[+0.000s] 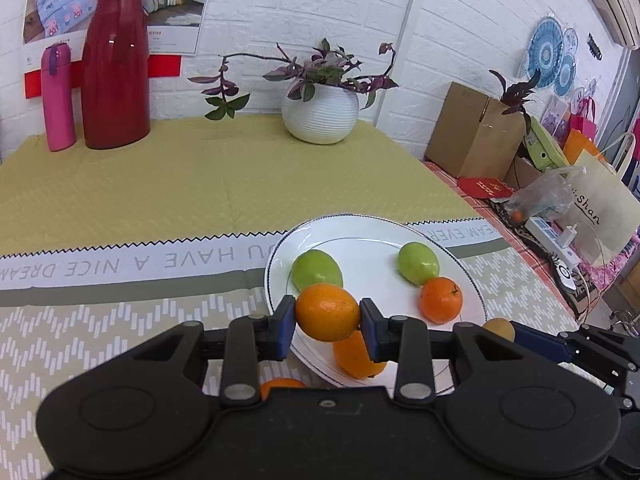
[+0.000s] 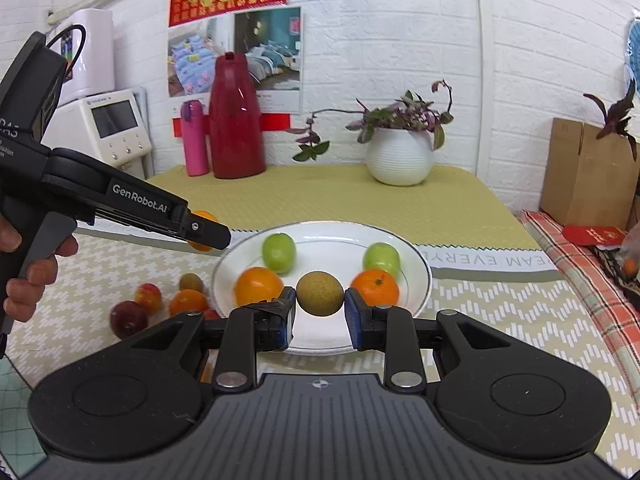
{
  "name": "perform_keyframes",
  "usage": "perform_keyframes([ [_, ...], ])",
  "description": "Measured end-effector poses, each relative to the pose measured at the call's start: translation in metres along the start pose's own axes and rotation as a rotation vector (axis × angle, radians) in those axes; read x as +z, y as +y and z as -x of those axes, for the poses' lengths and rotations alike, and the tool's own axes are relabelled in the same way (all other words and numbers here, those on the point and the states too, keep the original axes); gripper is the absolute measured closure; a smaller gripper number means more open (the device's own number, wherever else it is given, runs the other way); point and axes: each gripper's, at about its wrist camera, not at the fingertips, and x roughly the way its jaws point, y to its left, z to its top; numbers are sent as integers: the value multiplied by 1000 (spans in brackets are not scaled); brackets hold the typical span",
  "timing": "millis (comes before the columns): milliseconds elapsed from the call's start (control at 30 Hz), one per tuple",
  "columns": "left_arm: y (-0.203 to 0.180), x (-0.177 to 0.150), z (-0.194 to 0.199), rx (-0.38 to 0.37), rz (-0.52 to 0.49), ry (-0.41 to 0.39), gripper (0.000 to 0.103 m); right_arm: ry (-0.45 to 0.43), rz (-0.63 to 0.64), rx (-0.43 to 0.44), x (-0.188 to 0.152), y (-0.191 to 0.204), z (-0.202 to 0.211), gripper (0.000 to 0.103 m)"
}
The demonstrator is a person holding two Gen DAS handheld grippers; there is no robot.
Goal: Organize fruits
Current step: 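Carry the small orange and kiwi onto the white plate and open both tools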
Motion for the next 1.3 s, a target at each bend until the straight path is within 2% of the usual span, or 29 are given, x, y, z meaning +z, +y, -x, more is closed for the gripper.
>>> perform_keyframes([
  [200, 2, 0, -23, -10, -9, 40, 0, 41, 21, -10, -2, -3, -22, 57],
  [633, 13, 5, -34, -7, 19, 25, 0, 103, 64, -43, -2, -7, -43, 57],
  [1067, 13, 4, -35, -12, 11, 14, 0, 108, 82, -51, -2, -4, -48, 56],
  [1233, 8, 2, -26, -19, 3, -4, 0, 90, 82, -50, -3, -2, -42, 43],
  [1267, 7, 2, -23, -20, 1, -12, 0, 83, 79, -48, -3, -2, -40, 35],
  [1300, 5, 1, -20, -21, -2, -21, 0, 75, 76, -48, -4, -2, -37, 21],
])
